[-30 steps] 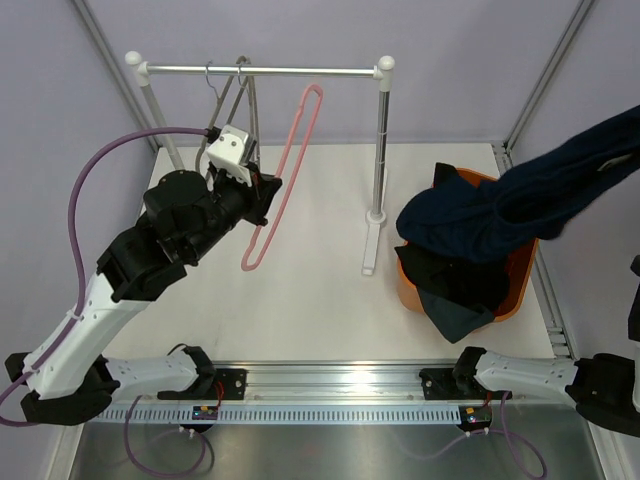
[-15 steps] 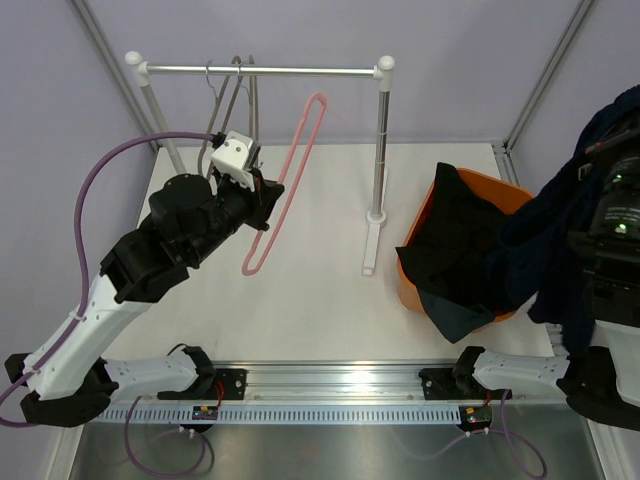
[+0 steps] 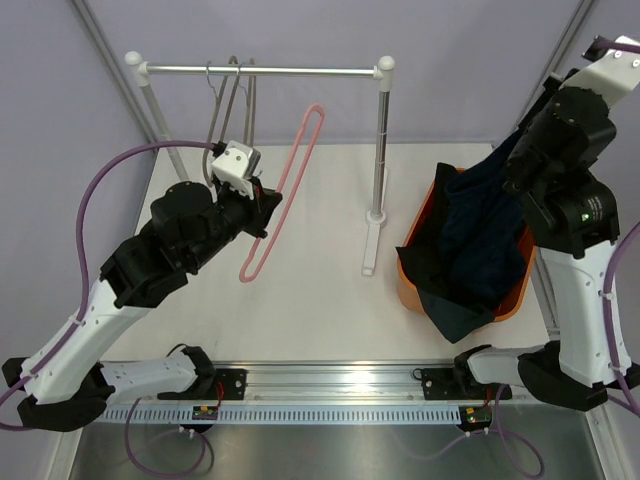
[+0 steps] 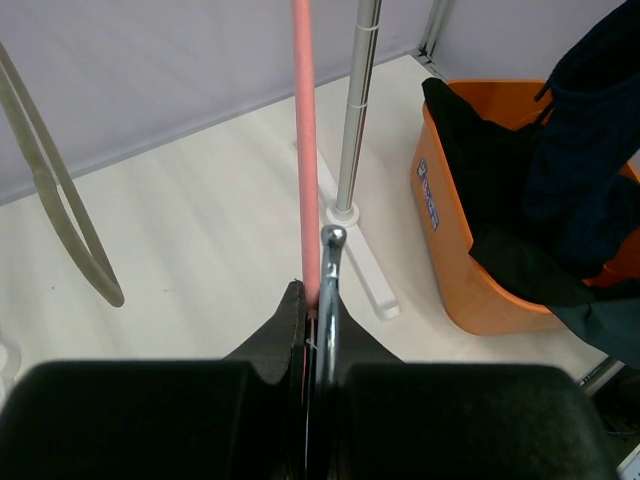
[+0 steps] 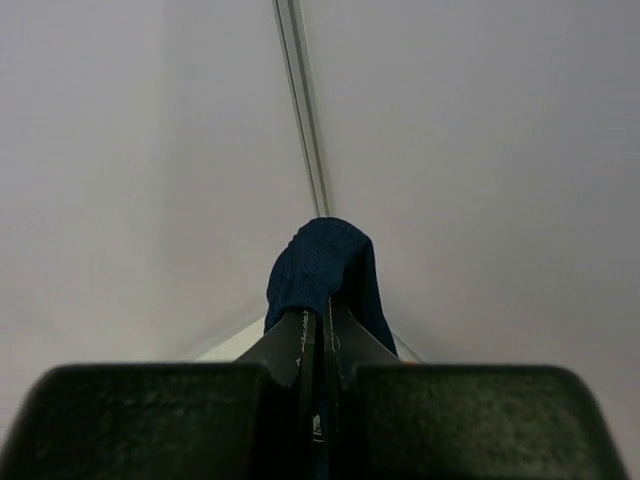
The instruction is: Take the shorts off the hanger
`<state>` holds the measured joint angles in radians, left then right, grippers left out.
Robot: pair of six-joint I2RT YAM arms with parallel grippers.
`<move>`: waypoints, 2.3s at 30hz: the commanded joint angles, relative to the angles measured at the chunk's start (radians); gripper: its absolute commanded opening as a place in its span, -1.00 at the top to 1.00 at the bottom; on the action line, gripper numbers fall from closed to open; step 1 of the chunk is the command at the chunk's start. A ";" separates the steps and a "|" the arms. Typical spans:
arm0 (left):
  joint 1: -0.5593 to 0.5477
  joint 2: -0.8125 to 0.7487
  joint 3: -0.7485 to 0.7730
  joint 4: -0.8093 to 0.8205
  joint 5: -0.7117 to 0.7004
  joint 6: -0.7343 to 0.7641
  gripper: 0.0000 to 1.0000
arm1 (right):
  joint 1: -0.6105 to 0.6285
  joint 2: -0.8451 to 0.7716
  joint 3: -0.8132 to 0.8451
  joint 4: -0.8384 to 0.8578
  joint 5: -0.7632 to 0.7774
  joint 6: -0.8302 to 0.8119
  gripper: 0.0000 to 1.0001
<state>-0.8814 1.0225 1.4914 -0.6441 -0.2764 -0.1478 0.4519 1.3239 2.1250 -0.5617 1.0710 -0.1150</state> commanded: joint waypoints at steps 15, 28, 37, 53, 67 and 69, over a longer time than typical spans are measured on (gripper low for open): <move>-0.002 0.093 0.085 -0.022 -0.012 0.001 1.00 | -0.257 -0.366 -1.220 0.014 -0.568 0.839 -0.70; 0.234 0.382 0.437 -0.204 0.333 -0.016 1.00 | -0.256 -0.515 -1.108 -0.047 -0.717 0.741 -0.99; 0.424 0.612 0.740 -0.239 0.612 -0.004 1.00 | -0.256 -0.569 -1.088 -0.038 -0.835 0.722 -0.99; 0.547 0.757 0.825 -0.042 0.727 -0.076 1.00 | -0.256 -0.586 -1.093 0.002 -0.977 0.683 -0.99; 0.547 0.800 0.837 0.095 0.619 -0.139 1.00 | -0.257 -0.568 -1.085 0.011 -1.000 0.643 -0.99; 0.545 0.824 0.860 0.100 0.612 -0.144 1.00 | -0.256 -0.565 -1.082 0.013 -1.000 0.641 -0.99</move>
<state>-0.3386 1.8198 2.2856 -0.6399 0.3634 -0.2646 0.1997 0.7563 0.9947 -0.5938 0.0902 0.5518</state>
